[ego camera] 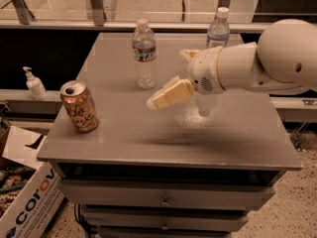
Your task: Knock water bottle over
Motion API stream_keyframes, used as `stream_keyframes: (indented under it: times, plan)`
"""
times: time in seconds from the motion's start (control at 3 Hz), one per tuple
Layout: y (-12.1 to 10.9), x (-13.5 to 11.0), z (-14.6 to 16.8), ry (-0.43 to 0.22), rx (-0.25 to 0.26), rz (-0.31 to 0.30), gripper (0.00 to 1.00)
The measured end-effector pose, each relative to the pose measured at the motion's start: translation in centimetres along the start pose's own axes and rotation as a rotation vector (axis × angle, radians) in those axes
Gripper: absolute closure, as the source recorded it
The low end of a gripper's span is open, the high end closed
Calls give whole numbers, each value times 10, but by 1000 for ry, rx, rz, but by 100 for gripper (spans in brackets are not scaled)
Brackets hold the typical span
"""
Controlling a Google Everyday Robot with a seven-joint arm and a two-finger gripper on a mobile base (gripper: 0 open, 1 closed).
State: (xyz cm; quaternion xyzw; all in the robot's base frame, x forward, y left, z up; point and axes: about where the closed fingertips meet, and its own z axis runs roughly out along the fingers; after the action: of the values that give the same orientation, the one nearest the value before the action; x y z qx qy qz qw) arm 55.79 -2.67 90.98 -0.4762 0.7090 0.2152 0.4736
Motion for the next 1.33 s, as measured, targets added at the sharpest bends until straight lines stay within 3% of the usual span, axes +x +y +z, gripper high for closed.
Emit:
stream_keyframes:
  times: [1.33]
  plan:
    - [-54,-44,88,-101,37,53,0]
